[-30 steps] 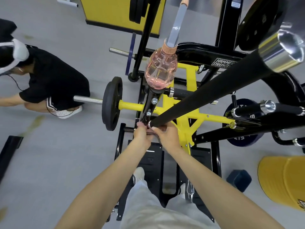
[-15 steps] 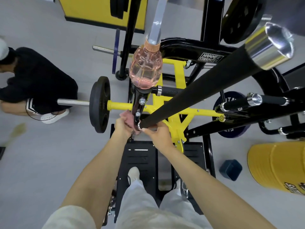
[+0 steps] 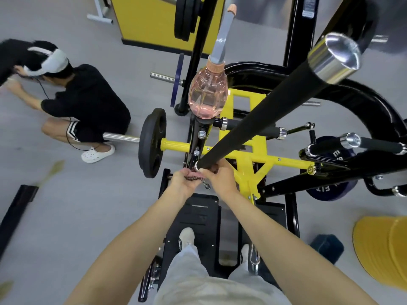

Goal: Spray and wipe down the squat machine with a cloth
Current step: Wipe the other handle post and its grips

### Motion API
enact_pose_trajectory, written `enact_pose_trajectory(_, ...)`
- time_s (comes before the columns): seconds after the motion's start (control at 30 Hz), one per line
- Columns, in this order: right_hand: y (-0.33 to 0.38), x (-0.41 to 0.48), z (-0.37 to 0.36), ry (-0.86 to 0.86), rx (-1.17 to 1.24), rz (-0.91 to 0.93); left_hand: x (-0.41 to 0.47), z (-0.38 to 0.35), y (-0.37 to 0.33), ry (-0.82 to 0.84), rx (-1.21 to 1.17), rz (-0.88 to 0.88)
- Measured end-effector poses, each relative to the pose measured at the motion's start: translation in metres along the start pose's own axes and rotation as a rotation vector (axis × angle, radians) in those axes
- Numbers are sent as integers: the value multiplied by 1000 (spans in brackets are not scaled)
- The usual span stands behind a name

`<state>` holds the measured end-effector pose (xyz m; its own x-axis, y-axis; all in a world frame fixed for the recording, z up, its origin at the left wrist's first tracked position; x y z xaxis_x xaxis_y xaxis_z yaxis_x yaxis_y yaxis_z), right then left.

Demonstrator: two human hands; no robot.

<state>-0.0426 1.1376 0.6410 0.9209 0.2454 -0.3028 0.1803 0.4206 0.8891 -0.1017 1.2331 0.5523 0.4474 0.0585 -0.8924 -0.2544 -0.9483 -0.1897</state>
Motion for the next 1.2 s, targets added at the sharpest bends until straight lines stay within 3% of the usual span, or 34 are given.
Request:
enact_pose_trajectory(0.17,4,-3,9,79,-86,77,-38,-11,4,34,10,-79)
enact_pose_trajectory(0.27,-14,-5,13,96,-178,-1,-58,-14,8,103,69,-150)
enact_pose_trajectory(0.43,-24,-17,25,179,-103,-114,-73,1,15,-2,337,-249)
enact_pose_trajectory(0.53,-26,-20,27,188,-93,-110,-88,-8,32,-2,460,-242)
enact_pose_trajectory(0.67,-42,-30,11,333,26,-260,-101,-26,49,141,305,-181)
enact_pose_trajectory(0.77,-59,-22,8,289,116,-322,-103,-26,54,217,369,-128)
enact_pose_trajectory(0.83,-65,-20,9,258,251,-436,-103,-18,48,123,545,-154)
enact_pose_trajectory(0.97,-83,-2,13,114,288,-568,-92,11,9,-217,784,-320)
enact_pose_trajectory(1.2,-79,45,2,50,134,-548,-69,6,-18,-251,858,-332)
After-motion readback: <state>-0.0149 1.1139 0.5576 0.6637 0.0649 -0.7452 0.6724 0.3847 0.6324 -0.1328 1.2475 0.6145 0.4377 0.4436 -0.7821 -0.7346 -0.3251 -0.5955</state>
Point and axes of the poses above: each hand's wrist, its own x-axis towards the middle knuckle, its own z-axis out of the back of the hand, y = z × x, the point moved 7 cm from there along x, towards the middle knuckle, and after that the axes turned 3 degrees about x, right-handed, at the moved point
